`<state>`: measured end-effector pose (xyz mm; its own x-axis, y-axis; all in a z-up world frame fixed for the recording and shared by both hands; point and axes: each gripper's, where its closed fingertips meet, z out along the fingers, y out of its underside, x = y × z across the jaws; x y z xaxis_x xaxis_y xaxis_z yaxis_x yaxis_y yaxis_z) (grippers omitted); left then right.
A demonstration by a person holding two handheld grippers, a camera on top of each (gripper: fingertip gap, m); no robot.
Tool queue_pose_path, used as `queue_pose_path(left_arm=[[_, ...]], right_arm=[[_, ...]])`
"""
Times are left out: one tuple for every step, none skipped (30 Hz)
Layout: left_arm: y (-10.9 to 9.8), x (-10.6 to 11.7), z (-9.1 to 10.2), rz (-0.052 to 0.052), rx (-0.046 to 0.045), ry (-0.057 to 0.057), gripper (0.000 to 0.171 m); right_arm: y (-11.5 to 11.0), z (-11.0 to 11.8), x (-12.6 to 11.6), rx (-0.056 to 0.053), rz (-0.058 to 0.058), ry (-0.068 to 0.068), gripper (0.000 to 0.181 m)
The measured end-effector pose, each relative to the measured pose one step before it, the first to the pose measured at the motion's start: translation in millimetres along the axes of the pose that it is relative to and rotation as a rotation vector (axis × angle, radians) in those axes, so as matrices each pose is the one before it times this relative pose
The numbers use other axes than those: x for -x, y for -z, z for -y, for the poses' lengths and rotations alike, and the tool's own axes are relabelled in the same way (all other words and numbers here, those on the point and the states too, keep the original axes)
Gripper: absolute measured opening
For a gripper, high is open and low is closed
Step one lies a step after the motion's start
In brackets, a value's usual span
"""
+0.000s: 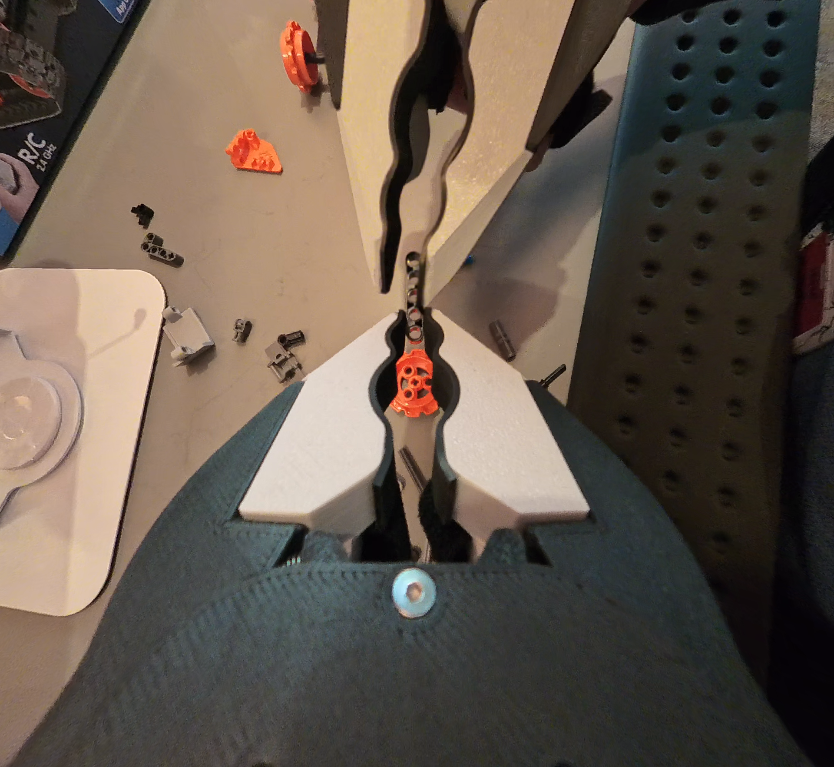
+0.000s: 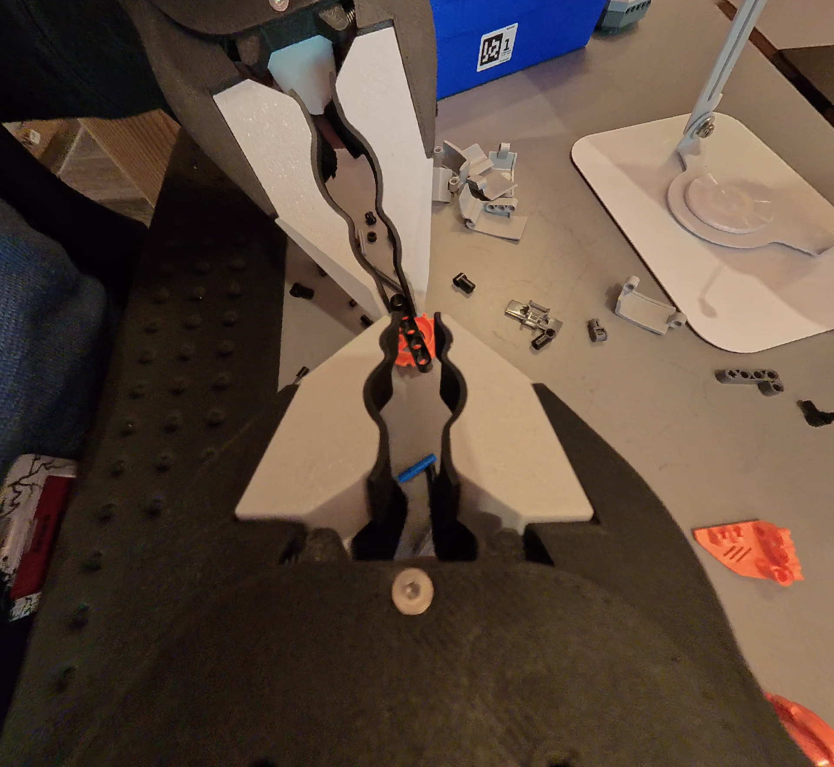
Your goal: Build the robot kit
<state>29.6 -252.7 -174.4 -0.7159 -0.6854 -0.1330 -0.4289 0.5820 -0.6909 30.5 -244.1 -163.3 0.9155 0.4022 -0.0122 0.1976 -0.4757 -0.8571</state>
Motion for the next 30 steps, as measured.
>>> queue_pose_path(left_arm=[[0.67,0.79,-0.01,0.0027,0.00168,0.0003,0.007],[0.60,0.64,-0.42,0.0029,0.00290,-0.0008,0.007],[0.70,0.59,0.21,0.0027,-0.00155,0.0000,0.007],[0.70,0.18,0.31,0.0009,-0.00301,0.0023,0.007],[0.40,-0.56,0.16,-0.0028,-0.00175,0.0009,0.007],[-0.31,-0.96,-0.22,-0.0025,0.00159,-0.0021,0.007],[-0.35,-0.27,-0.35,0.0023,0.00203,-0.0024,0.007],[-0.14,0.06,-0.27,0.0025,0.00066,-0.0004,0.007],[0.13,0.27,-0.17,0.0002,-0.00101,0.0034,0.007],[0.22,0.11,-0.10,-0.0014,-0.00141,0.0037,0.007],[0.43,0.28,0.24,0.0006,-0.00201,0.0000,0.007],[0.29,0.02,0.18,-0.0007,-0.00093,-0.0002,0.007],[0.03,-0.42,-0.22,-0.0037,0.00023,0.0003,0.007],[0.04,0.11,0.03,-0.0005,-0.00188,0.0014,0.007],[0.18,0.80,0.46,0.0015,-0.00572,0.0051,0.008],[0.13,0.51,0.39,-0.0020,-0.00704,0.0089,0.009],[0.28,1.17,0.46,0.0017,-0.00851,0.0112,0.009],[0.28,1.21,0.58,0.0038,-0.00945,0.0141,0.010],[0.67,0.93,0.77,0.0063,-0.00983,0.0147,0.011],[0.79,1.31,0.50,0.0102,-0.00735,0.0164,0.011],[0.75,0.54,-0.24,0.0067,-0.00506,0.0139,0.012],[0.92,0.68,-0.94,0.0082,-0.00409,0.0090,0.012],[1.21,1.06,-1.16,0.0114,-0.00410,0.0077,0.013],[1.48,0.50,-1.17,0.0085,-0.00513,0.0100,0.014],[1.74,-0.63,-1.01,0.0021,-0.00608,0.0114,0.015],[1.78,-0.35,-1.44,0.0038,-0.00591,0.0113,0.016],[1.48,0.57,-2.28,0.0096,-0.00212,0.0122,0.016],[1.20,0.11,-3.52,0.0048,0.00320,0.0127,0.017],[1.10,0.02,-4.40,0.0021,0.00659,0.0138,0.018],[1.33,0.65,-4.15,0.0056,0.00395,0.0135,0.018]], right_arm=[[0.55,-0.09,0.73,0.0000,0.0067,-0.0030,0.012],[0.11,-1.03,0.88,0.0063,0.0061,0.0029,0.014],[-0.07,-1.23,0.63,0.0083,0.0042,0.0021,0.015],[-0.26,-0.96,0.48,0.0068,0.0031,0.0016,0.014],[-0.28,-0.69,-0.20,0.0052,-0.0026,0.0048,0.010],[-0.13,-0.34,-0.28,0.0057,-0.0033,0.0085,0.009],[-0.20,-0.30,0.15,0.0058,-0.0004,0.0075,0.008],[-0.26,-0.16,0.08,0.0036,0.0001,0.0043,0.008],[-0.14,0.07,-0.02,0.0002,0.0006,0.0004,0.008],[-0.15,0.30,-0.01,-0.0021,0.0010,-0.0011,0.007],[0.08,0.36,0.24,-0.0030,-0.0002,0.0012,0.007],[0.07,0.21,0.41,-0.0015,0.0010,0.0018,0.007],[0.00,-0.09,0.41,-0.0003,0.0024,-0.0005,0.006],[0.08,0.10,0.10,-0.0029,-0.0004,-0.0011,0.006],[0.16,0.44,-0.11,-0.0058,-0.0017,-0.0020,0.006],[0.24,0.45,-0.09,-0.0063,-0.0011,-0.0050,0.005],[0.31,0.55,-0.55,-0.0065,-0.0031,-0.0069,0.005],[0.51,0.48,-0.44,-0.0070,-0.0033,-0.0072,0.005],[0.59,0.52,-0.60,-0.0065,-0.0033,-0.0082,0.005],[0.77,0.03,-0.98,-0.0037,-0.0056,-0.0088,0.005],[0.71,-0.76,-1.18,0.0001,-0.0066,-0.0072,0.004],[0.67,-1.22,-1.55,0.0026,-0.0088,-0.0058,0.004],[0.62,-1.75,-2.11,0.0048,-0.0121,-0.0066,0.004],[0.91,-1.68,-2.52,0.0047,-0.0131,-0.0076,0.004],[1.22,-1.49,-2.58,0.0020,-0.0123,-0.0100,0.004],[1.31,-1.58,-3.09,0.0013,-0.0132,-0.0142,0.004],[1.17,-2.04,-3.31,0.0035,-0.0135,-0.0159,0.004],[0.81,-2.78,-3.10,0.0076,-0.0129,-0.0143,0.004],[0.62,-3.47,-3.68,0.0110,-0.0180,-0.0118,0.004],[0.38,-4.33,-4.71,0.0143,-0.0243,-0.0135,0.004]])
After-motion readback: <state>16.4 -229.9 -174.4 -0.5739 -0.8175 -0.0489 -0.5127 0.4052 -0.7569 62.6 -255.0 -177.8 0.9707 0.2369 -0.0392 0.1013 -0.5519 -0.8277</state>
